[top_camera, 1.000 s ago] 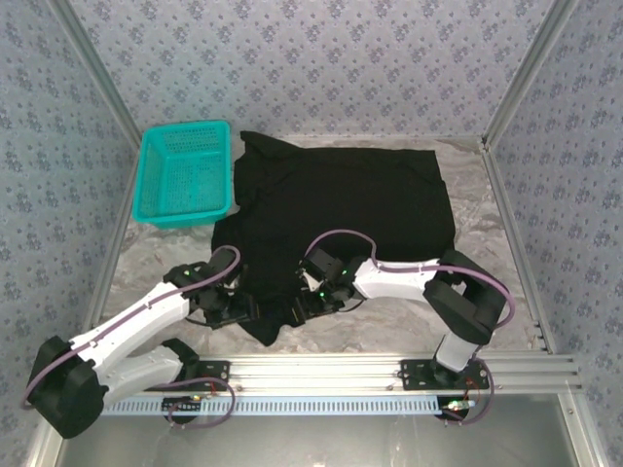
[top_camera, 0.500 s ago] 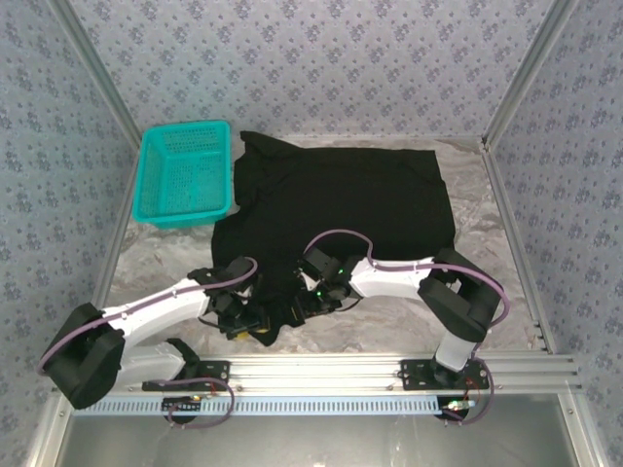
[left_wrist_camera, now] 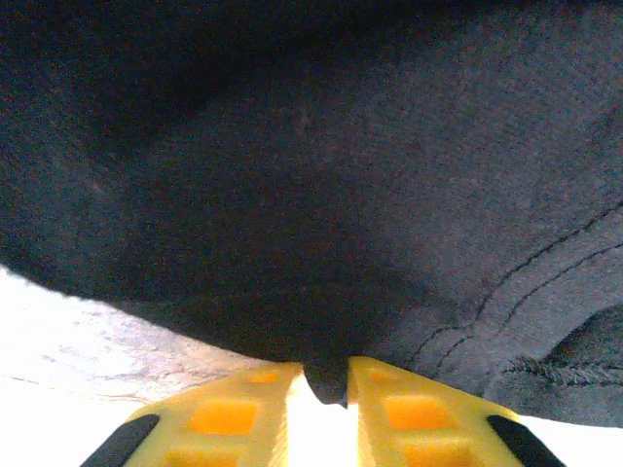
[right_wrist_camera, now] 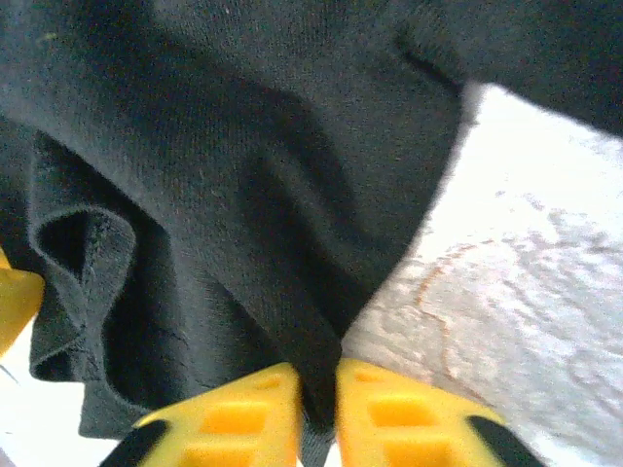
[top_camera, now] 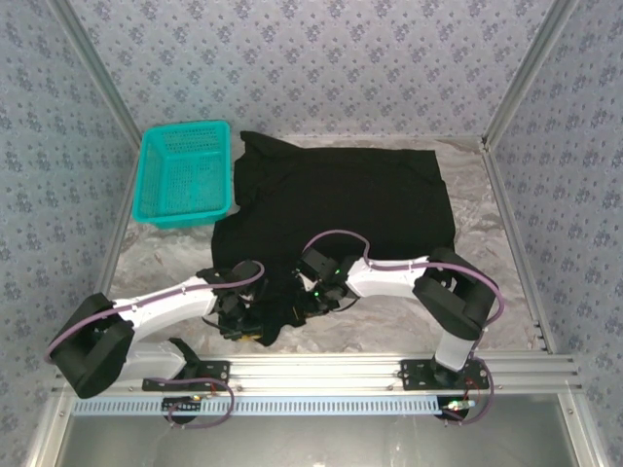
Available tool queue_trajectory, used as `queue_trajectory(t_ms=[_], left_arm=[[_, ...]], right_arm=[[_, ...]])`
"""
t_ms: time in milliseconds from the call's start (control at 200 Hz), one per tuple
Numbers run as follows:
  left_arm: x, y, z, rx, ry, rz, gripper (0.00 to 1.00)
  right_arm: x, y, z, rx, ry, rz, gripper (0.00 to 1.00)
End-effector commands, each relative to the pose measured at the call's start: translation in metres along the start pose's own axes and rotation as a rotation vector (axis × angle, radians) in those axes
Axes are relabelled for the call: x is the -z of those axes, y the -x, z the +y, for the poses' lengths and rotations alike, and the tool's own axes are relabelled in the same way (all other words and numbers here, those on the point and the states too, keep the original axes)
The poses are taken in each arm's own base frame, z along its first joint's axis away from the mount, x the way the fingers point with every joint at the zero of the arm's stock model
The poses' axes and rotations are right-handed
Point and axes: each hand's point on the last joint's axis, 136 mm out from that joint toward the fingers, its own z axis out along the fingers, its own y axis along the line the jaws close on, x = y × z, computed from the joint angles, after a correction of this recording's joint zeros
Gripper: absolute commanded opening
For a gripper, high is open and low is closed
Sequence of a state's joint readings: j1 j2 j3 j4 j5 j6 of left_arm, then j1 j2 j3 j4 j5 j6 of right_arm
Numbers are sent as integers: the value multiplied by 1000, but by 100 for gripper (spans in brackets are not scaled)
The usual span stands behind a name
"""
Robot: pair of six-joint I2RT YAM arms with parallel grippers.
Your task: Fold the inside-out t-shirt
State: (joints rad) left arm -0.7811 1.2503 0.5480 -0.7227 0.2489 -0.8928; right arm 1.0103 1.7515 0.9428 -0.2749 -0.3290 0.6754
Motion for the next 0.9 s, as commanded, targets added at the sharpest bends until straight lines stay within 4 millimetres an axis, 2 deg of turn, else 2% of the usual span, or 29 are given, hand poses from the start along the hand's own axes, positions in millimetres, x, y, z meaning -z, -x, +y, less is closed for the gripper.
queue_trajectory(t_ms=[0,125,180,590,695,894], left_arm=[[-2,7,6,-22,49,-33,14],[4,10,6,-41,63,-53,4],[9,10,8,-47,80,-62,0],[38,3,38,51,150,-154,0],[42,-4,51,97,166,-169,0],[47,-10,55,135,158,-179,1]], right_arm=[[-9,-9,9,17,19,43,10],[-4,-10,0,13,-21,44,0],[-1,-12,-7,7,-53,50,0],[24,-38,-50,3,-249,112,0],[27,-39,-53,13,-264,114,1],[34,-36,-55,51,-295,117,9]])
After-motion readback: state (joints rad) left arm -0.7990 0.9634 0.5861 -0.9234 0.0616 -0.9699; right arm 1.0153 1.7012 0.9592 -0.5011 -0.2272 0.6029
